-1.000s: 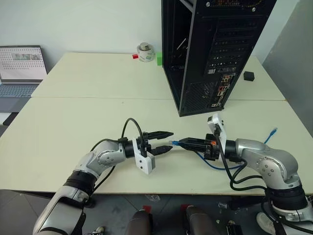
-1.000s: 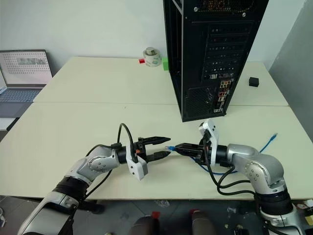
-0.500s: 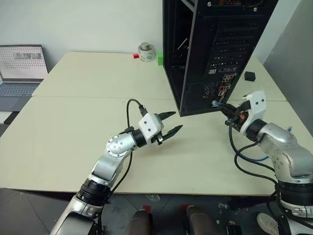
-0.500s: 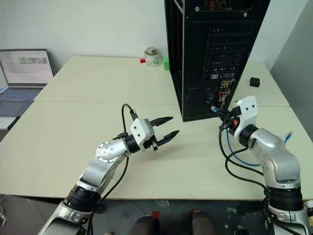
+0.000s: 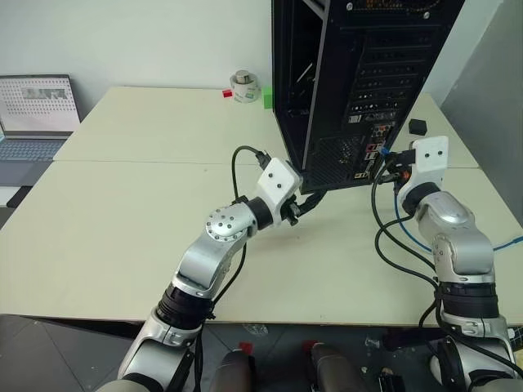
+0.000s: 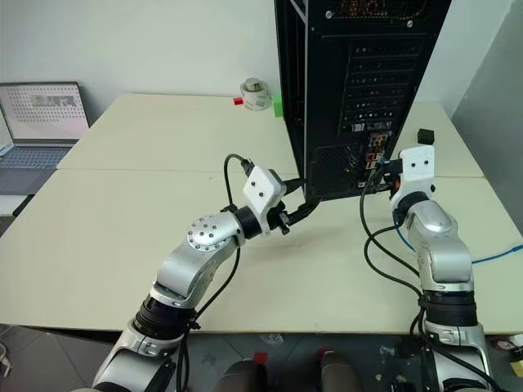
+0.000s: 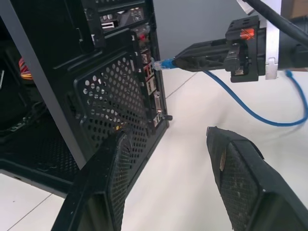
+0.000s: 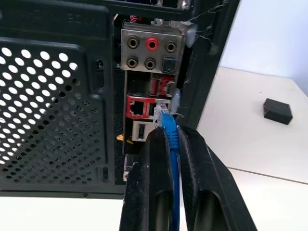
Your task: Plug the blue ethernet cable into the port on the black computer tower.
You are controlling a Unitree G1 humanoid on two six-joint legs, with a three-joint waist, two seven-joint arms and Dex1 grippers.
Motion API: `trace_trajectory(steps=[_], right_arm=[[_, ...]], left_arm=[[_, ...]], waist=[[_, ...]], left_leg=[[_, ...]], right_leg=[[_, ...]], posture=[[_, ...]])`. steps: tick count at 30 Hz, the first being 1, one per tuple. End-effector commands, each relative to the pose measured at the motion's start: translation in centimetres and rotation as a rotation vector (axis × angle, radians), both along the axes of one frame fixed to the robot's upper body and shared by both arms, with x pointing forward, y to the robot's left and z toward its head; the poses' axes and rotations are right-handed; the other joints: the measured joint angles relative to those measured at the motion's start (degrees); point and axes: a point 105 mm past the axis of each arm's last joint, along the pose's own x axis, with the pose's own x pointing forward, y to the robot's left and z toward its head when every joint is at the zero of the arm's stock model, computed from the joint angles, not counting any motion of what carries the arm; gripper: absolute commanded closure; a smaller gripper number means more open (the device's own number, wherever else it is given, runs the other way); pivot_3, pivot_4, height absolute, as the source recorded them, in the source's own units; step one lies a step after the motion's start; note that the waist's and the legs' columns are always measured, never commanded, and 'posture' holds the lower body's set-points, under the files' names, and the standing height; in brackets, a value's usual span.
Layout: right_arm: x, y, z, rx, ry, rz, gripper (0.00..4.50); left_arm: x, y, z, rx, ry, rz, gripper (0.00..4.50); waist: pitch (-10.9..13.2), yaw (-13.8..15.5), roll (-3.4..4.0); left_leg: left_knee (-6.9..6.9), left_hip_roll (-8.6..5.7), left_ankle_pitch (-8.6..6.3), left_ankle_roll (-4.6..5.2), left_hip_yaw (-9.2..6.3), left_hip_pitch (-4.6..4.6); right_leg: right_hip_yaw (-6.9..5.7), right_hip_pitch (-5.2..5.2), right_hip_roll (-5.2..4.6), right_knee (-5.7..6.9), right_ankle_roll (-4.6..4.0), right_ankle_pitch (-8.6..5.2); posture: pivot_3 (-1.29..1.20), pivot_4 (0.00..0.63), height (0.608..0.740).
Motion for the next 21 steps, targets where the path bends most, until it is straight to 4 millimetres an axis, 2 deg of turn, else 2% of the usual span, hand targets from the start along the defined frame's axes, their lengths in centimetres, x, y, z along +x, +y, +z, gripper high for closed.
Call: trace_trajectory(steps=[1,21], right_arm=[[-0.05,0.51,1.68,0.001,-0.058,0.012,4.50],[0.52,1.14,1.26,0.018,-0.040,0.008,4.50]], left_arm=[[-0.23,-0.28,0.83,-0.015,-0.041,0.022,1.88],[0.09,-0.23,0.62,0.006,-0.051,0.044,1.88]], waist=[[0.00,0.00,0.00],[0.00,-0.02,0.00]], left_leg=[[0.00,0.00,0.00,0.00,0.00,0.00],[0.00,-0.01,0.00,0.00,0.01,0.00]], right_leg=[[0.00,0.00,0.00,0.00,0.00,0.00],[0.01,0.00,-0.02,0.00,0.00,0.00]], posture=[[0.00,0.150,0.740],[0.00,0.150,0.740]])
